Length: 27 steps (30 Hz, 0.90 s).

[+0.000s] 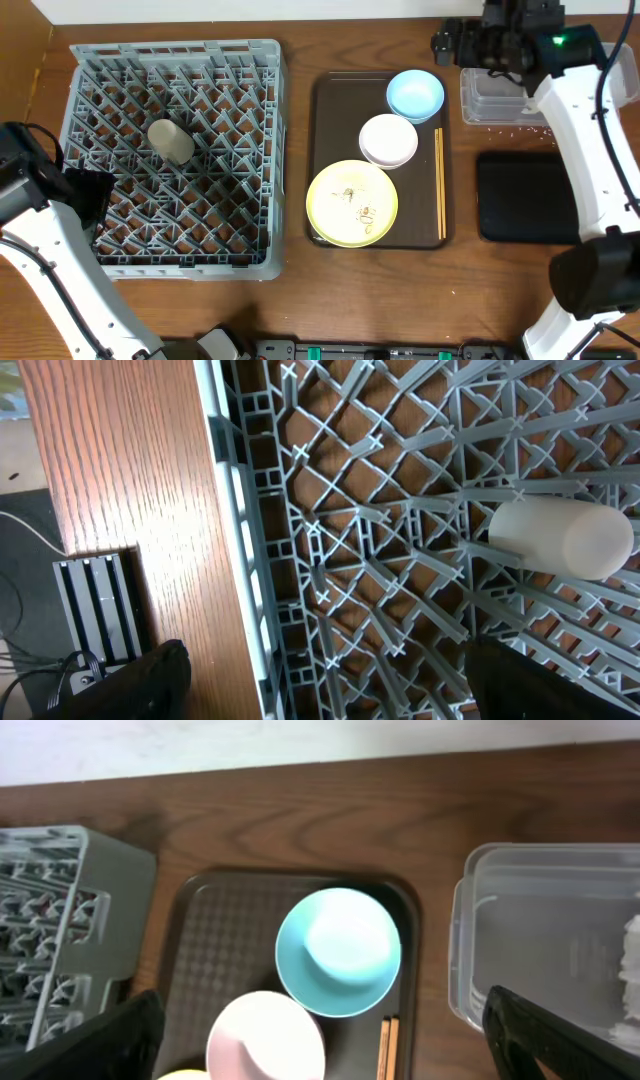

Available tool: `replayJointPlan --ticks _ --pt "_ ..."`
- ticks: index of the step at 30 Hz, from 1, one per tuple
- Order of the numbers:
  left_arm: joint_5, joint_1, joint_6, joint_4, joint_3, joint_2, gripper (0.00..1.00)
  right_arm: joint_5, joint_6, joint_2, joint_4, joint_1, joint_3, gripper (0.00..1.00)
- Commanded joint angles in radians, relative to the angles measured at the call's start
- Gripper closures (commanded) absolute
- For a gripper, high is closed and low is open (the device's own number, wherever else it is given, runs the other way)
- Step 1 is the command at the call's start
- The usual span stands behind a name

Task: Sort waste into correct bins and load items into the dishwasher
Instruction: 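Reach the right gripper to the light-blue bowl on the tray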

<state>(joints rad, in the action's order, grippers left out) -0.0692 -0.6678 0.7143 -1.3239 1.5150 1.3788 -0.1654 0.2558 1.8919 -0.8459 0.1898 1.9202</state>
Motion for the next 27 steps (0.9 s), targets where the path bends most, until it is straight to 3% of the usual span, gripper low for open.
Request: replayJointPlan --ticks 1,14,19,27 --pt "0.002 -0.005 0.013 -0.003 0.000 -0.004 0.11 0.042 0.010 0.028 0.032 0.040 -0.005 0.01" --pt "0.002 -0.005 0.013 -0.003 0.000 -0.004 0.11 0.056 0.009 0.258 0.020 0.129 -0.005 0.01" --pt "0.002 -0.005 0.013 -0.003 0.000 -0.004 0.11 0.056 0.009 0.302 0.033 0.137 -0.005 0.24" --pt "0.002 -0.005 0.013 -0.003 0.000 -0.004 0.11 0.060 0.013 0.385 0.167 0.171 -0.006 0.34"
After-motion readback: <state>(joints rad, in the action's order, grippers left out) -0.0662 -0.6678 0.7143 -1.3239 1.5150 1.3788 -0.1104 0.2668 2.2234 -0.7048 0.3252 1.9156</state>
